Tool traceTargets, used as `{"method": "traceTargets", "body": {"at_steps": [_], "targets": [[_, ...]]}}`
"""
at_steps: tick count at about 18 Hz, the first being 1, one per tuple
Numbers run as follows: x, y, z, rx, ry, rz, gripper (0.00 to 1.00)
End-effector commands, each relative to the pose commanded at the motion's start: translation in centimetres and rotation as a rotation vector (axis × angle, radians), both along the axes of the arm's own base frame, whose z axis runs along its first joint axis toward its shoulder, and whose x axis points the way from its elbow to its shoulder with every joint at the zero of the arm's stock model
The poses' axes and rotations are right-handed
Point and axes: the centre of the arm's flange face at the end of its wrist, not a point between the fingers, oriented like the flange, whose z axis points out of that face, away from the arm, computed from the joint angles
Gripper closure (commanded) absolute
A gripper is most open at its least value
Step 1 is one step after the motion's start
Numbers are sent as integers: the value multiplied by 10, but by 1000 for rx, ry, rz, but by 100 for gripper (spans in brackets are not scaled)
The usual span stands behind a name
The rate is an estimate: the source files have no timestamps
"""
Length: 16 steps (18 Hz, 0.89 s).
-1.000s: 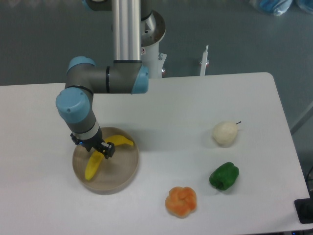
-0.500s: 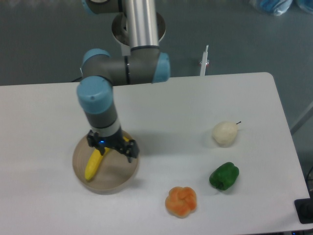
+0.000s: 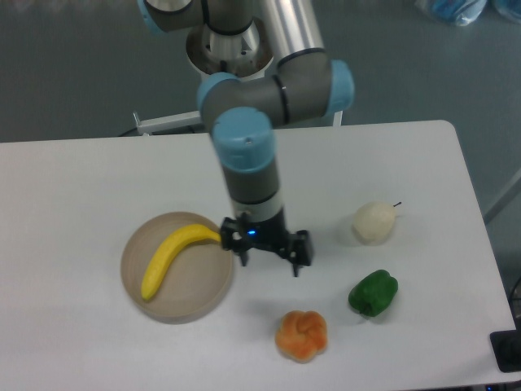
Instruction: Place bananas on a plate
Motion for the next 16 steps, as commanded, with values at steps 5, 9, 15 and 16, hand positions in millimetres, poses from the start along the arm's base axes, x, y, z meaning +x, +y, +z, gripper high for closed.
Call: {"method": "traceTargets", "body": {"at_steps": [5, 9, 15, 16], "targets": [[-40, -32, 16, -86, 79, -101, 0], [-59, -57, 28, -169, 116, -210, 0], [-61, -63, 30, -194, 118, -319, 0], [-62, -64, 32, -189, 120, -311, 0]]}}
